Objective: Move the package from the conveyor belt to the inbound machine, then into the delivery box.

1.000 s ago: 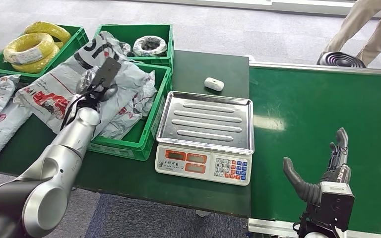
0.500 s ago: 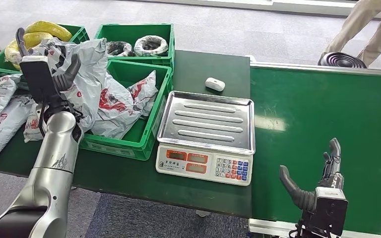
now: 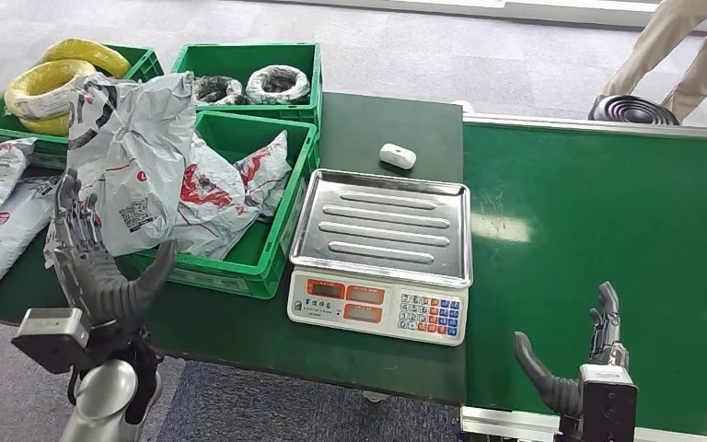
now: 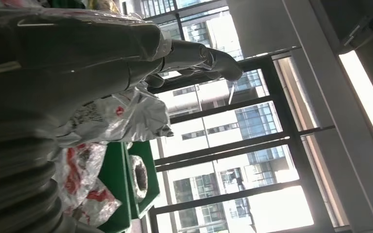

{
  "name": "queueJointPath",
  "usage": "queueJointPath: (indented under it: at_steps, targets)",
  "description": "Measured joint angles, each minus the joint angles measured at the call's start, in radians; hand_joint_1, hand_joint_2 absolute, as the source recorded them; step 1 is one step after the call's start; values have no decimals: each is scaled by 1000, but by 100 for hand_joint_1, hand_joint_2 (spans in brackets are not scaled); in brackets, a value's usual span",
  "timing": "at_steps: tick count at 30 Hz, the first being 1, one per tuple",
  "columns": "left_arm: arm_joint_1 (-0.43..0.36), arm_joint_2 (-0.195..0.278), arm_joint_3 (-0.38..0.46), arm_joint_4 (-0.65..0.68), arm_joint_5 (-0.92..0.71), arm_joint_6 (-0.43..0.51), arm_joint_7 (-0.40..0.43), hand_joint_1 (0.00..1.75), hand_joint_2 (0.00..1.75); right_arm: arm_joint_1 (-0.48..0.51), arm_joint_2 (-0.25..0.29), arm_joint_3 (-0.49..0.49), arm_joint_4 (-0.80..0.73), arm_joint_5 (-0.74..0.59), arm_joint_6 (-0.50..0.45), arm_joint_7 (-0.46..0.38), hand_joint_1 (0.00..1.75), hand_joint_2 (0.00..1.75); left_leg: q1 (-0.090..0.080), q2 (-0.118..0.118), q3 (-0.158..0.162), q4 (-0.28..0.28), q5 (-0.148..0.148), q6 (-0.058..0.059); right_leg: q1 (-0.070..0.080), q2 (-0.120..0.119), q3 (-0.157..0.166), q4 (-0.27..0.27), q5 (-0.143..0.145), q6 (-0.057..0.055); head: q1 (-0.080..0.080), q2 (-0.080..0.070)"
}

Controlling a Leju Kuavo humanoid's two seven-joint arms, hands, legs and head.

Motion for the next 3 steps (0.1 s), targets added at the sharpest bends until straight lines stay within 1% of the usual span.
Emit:
queueJointPath:
  at_steps: [2, 3]
  targets:
    - [57, 1, -2, -45, 14, -10, -1, 0, 175, 3, 0, 0, 0, 0, 3, -1, 0, 175, 0, -1, 0, 0, 0, 0, 0, 0, 1, 0, 0, 0, 0, 0]
    - [69, 2, -2, -54, 18, -14, 0, 0, 175, 4, 0, 0, 0, 0, 4, -1, 0, 175, 0, 0, 0, 0, -1, 0, 0, 0, 1, 0, 0, 0, 0, 0]
